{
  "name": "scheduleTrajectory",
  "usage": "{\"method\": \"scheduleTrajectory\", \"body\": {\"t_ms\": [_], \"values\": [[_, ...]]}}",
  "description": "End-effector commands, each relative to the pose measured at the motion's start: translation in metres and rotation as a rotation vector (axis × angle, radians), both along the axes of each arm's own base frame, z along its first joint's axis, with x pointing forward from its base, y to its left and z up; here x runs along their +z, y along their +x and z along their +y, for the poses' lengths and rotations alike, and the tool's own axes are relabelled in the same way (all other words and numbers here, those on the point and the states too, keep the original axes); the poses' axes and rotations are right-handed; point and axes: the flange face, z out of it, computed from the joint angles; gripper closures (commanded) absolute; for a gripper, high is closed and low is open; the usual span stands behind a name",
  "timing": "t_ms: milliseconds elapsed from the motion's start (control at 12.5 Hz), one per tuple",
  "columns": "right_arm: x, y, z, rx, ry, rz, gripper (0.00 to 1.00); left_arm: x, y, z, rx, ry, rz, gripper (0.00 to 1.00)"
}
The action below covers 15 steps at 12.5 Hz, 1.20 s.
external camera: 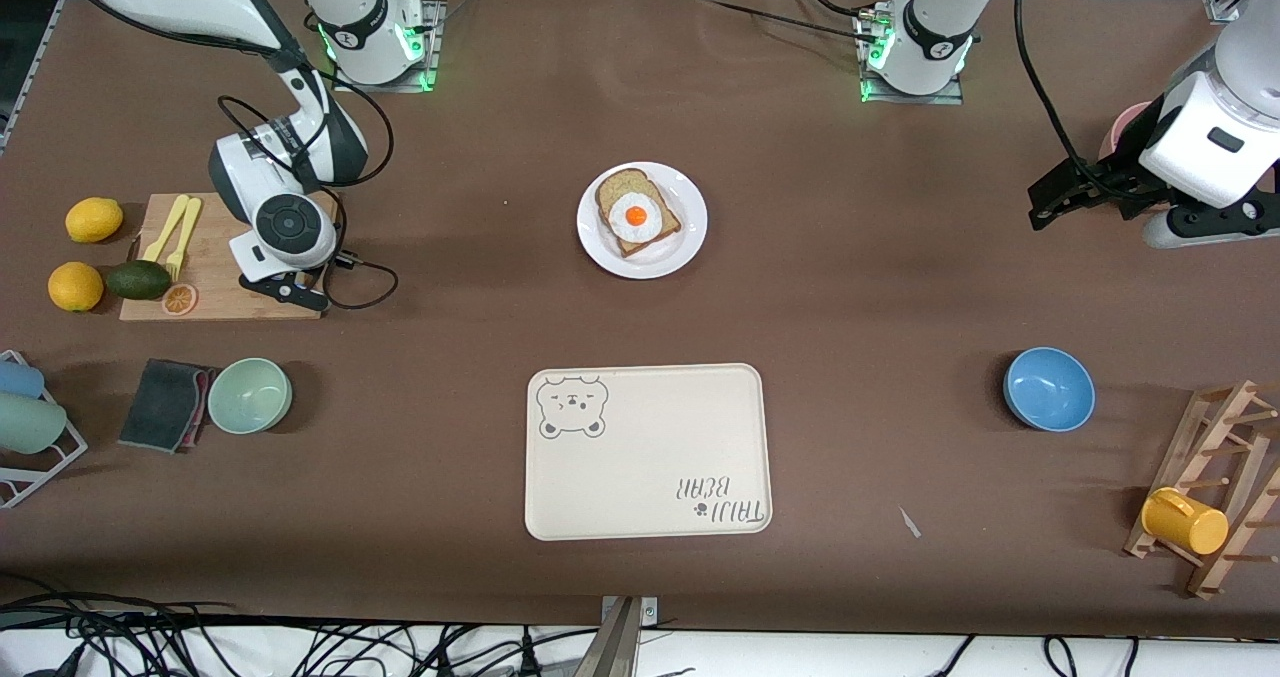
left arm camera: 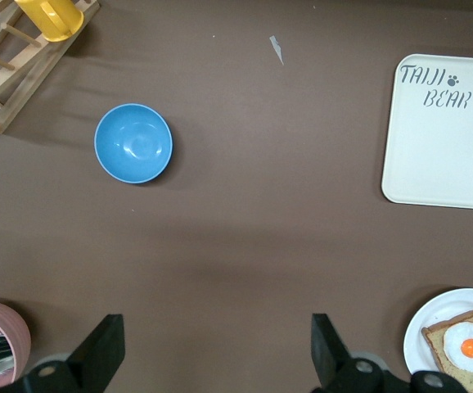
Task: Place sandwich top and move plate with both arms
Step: 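Close the right gripper on the bread slice edge, then lift the bread slice with the right gripper toward the white plate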
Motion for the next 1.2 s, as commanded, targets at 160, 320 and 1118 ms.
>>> {"method": "scheduleTrajectory", "body": {"t_ms": [160,320,1118], "values": [[0.001,-0.005,-0.003,0.000,-0.021,0.004,0.60,0.010,-0.002,-0.003,0.004,0.016,-0.008,0.00],[-0.001,-0.005,-0.003,-0.001,-0.020,0.006,0.61,0.010,-0.002,-0.003,0.004,0.016,-0.008,0.00],[-0.010,-0.008,-0.004,-0.005,-0.020,0.026,1.00,0.016,-0.003,-0.007,-0.003,0.015,-0.019,0.00]]}}
